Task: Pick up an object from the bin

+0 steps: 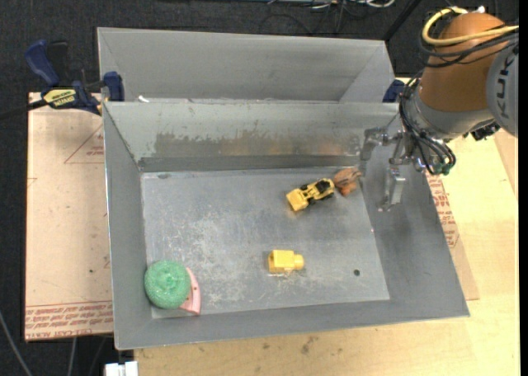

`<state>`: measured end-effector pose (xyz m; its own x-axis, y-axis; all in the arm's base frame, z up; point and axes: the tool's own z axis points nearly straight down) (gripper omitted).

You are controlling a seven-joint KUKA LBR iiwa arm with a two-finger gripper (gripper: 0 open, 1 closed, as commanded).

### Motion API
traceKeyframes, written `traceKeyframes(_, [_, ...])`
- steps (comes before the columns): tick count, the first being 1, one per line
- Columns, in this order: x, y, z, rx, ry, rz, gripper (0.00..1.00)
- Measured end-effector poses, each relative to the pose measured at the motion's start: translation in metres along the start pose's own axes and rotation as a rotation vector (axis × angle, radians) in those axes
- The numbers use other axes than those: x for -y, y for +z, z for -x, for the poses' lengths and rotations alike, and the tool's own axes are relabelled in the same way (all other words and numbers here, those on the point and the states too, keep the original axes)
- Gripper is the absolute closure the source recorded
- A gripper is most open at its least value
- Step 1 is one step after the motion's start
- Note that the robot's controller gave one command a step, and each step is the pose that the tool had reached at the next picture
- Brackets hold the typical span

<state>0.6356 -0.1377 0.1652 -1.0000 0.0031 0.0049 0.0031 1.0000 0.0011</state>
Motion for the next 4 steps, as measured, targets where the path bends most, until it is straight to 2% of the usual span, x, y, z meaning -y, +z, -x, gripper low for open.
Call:
traceKeyframes(1, [-0.001, -0.005, 0.001, 0.007, -0.002, -0.001, 0.0])
traceKeyframes(2, [-0.053, 0.047, -0.001, 0.011, 0.03, -0.001, 0.0])
traceKeyframes(4, [-0.076, 0.055, -0.003, 0.004, -0.006, 0.0, 0.0])
